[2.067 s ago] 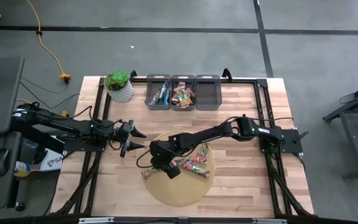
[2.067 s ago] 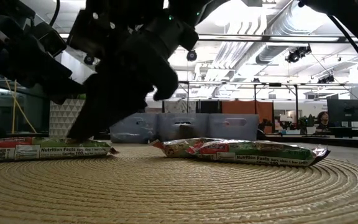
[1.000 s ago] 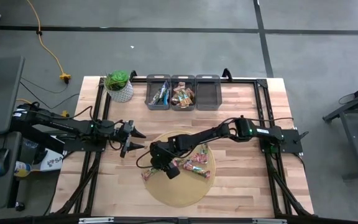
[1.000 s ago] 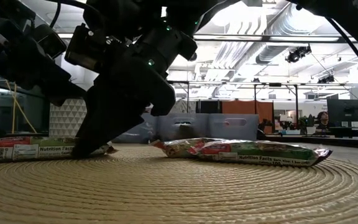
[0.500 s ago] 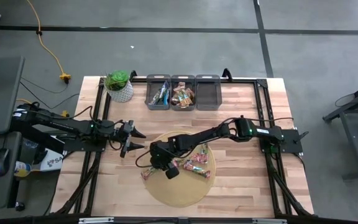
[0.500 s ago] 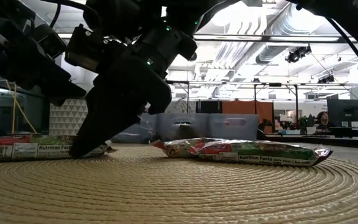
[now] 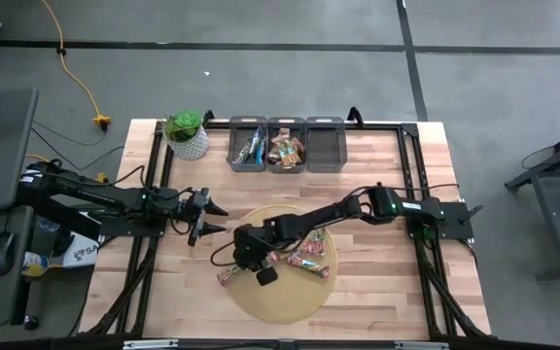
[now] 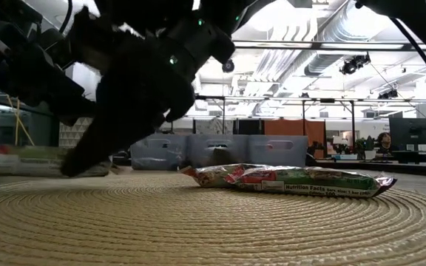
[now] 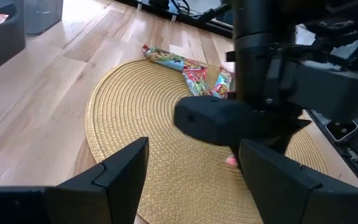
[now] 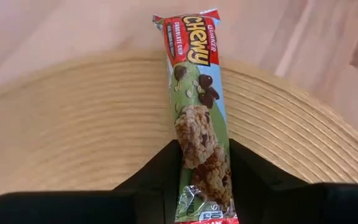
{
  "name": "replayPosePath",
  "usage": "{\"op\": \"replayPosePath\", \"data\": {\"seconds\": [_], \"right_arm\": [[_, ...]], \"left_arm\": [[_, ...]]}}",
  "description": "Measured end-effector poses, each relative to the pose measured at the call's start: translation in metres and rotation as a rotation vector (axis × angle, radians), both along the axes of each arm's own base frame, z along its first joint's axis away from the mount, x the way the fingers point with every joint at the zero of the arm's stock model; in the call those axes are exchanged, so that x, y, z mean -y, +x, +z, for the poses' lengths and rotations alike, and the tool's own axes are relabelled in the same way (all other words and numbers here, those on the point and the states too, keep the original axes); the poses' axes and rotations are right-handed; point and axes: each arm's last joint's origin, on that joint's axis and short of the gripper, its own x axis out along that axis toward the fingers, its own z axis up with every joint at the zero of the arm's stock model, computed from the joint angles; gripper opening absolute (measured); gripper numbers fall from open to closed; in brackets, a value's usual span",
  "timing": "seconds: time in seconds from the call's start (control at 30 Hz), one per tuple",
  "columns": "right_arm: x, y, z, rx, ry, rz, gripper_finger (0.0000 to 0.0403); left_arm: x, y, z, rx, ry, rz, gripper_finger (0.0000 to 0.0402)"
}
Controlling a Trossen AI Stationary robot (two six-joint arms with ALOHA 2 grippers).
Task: Pick and place Granola Bars by type
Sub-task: Put the red granola bar into the right black bin
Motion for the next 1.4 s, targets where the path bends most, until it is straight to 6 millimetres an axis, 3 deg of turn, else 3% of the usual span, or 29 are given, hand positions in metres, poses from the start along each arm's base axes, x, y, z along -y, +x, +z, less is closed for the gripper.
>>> {"op": "replayPosePath", "data": {"seconds": [0.3,0.77,1.1,1.4], "right_arm": [[-0.015,0.003,0.034,0.138,0.084,-0.035,0.0100],[-0.024,-0.015,0.146,0.497,0.131,-0.214,0.0100],[-0.004,-0.048,0.227,0.732,0.038,-0.555,0.0100],[0.032,-0.083,0.271,0.792,-0.270,-1.038,0.0100]], "left_arm": [[0.000,0.000,0.000,0.000,0.000,0.000,0.0248],[0.000,-0.001,-0.002,-0.024,0.003,0.000,0.0248],[0.000,-0.001,-0.003,-0.031,0.004,0.000,0.0248],[0.000,-0.001,-0.004,-0.041,0.005,0.000,0.0248]]}}
